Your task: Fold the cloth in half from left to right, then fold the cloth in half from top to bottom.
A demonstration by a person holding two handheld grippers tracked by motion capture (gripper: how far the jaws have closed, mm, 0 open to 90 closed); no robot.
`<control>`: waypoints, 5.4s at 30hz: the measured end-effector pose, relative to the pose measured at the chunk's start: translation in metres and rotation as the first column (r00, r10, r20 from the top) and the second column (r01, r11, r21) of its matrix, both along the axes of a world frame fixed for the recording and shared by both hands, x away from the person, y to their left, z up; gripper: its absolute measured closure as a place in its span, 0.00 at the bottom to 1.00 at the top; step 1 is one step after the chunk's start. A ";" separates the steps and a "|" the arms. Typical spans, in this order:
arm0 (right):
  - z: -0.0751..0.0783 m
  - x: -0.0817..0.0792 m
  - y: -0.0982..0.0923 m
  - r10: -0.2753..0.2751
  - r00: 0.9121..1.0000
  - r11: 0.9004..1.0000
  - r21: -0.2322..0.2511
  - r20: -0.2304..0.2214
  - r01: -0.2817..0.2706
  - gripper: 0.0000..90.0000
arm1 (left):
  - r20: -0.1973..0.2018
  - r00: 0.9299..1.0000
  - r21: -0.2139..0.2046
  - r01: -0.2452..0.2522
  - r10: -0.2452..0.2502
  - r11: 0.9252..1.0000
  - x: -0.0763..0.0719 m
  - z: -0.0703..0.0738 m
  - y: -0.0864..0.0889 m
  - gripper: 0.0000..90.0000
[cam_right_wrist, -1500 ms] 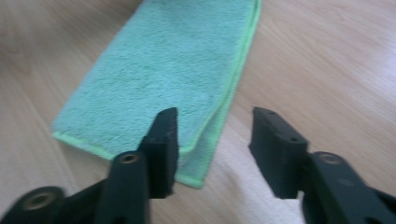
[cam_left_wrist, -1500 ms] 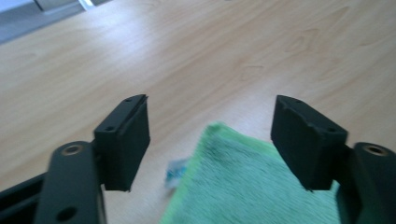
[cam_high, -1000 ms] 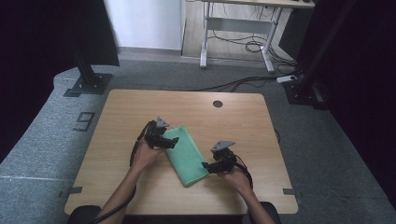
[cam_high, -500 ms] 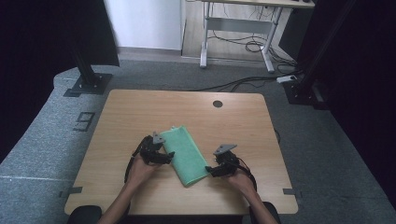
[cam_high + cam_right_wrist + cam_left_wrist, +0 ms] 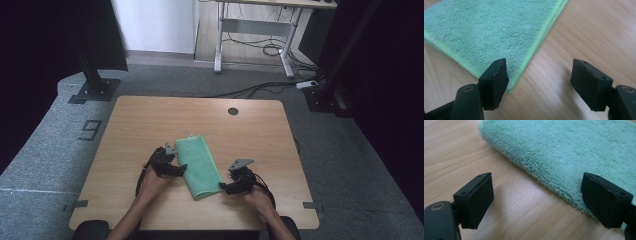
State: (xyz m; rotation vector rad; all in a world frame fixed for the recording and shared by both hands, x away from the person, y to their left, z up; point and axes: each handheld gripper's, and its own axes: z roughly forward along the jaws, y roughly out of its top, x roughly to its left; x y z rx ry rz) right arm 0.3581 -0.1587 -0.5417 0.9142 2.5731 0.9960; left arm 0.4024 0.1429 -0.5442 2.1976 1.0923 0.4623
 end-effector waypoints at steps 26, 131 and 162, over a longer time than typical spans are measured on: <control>-0.002 -0.010 0.026 0.002 1.000 1.000 -0.001 0.005 -0.002 0.24 | -0.024 0.999 -0.041 0.031 -0.032 0.999 0.042 -0.003 -0.008 0.13; -0.015 0.006 -0.073 -0.241 0.970 0.970 0.048 0.037 0.239 0.00 | -0.038 0.998 -0.006 -0.047 0.046 0.999 -0.040 -0.001 0.072 0.00; -0.015 0.006 -0.072 -0.250 0.968 0.968 0.049 0.037 0.248 0.00 | 0.000 0.999 -0.076 0.047 -0.048 0.996 0.000 0.026 0.014 0.04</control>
